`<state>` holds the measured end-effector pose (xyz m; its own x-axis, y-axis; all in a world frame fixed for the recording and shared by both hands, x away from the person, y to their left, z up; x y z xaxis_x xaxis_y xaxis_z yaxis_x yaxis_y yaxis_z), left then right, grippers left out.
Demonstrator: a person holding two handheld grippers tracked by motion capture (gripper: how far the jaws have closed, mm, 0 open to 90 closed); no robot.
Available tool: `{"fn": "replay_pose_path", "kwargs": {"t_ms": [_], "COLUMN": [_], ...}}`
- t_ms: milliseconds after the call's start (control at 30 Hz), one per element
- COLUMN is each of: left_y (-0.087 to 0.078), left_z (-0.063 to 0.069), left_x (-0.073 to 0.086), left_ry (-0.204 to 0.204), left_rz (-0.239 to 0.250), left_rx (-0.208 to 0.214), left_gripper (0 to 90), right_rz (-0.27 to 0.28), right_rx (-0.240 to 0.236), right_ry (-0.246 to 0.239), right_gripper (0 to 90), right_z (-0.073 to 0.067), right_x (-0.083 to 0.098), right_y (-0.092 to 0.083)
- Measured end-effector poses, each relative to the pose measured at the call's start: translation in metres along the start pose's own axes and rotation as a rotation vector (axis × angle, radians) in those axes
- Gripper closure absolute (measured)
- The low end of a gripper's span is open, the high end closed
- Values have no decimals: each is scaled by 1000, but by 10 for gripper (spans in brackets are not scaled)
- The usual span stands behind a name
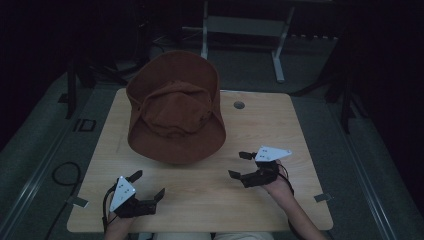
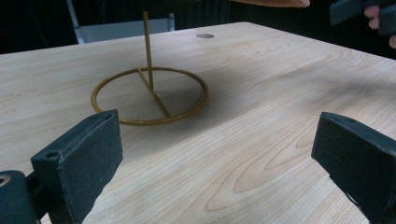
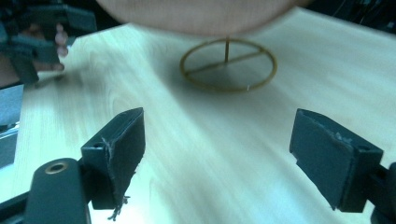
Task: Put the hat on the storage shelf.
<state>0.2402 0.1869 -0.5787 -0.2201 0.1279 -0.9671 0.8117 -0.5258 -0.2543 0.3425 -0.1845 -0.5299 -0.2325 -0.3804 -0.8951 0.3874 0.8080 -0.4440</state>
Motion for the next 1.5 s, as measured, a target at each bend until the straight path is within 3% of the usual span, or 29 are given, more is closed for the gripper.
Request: {"fn": "replay_pose_path", "kwargs": {"t_ms": [267,567,733,1033,1300,1500], "left_y": [0,2,2,3,4,5], "left_z": [0,-1,-1,-2,-2,-4], "left_x": [1,3,3,5,6,8], "left_ry": [5,8,6,11,23,25], "left_rz": [-12,-25,-26,-36,-52,-59], "left_rx": [-8,-8,-7,-12,-24,-37], "left_gripper": [24,24,24,24,24,24], "right_rz": [-30,-71,-92,-78,-76,-86], "right_rx": [10,56,55,118,206,268], "right_ry": [28,0,10,7,45,46], "right_gripper": [179,171,151,134,125,124], "right_z": [3,3,3,5,21,33], "right_x": [34,58,70,85,97,102], "right_y": [-8,-24,-32,-55,-79,-90]}}
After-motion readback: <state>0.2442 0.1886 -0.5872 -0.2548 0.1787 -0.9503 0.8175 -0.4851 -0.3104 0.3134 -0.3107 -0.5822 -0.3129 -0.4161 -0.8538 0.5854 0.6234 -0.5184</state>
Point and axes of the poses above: each handheld gripper's, and its own axes: y roughly forward along the jaws, x roughly out of its underside, z roughly to its right, the point moved 3 cm from there along y, roughly forward along the jaws
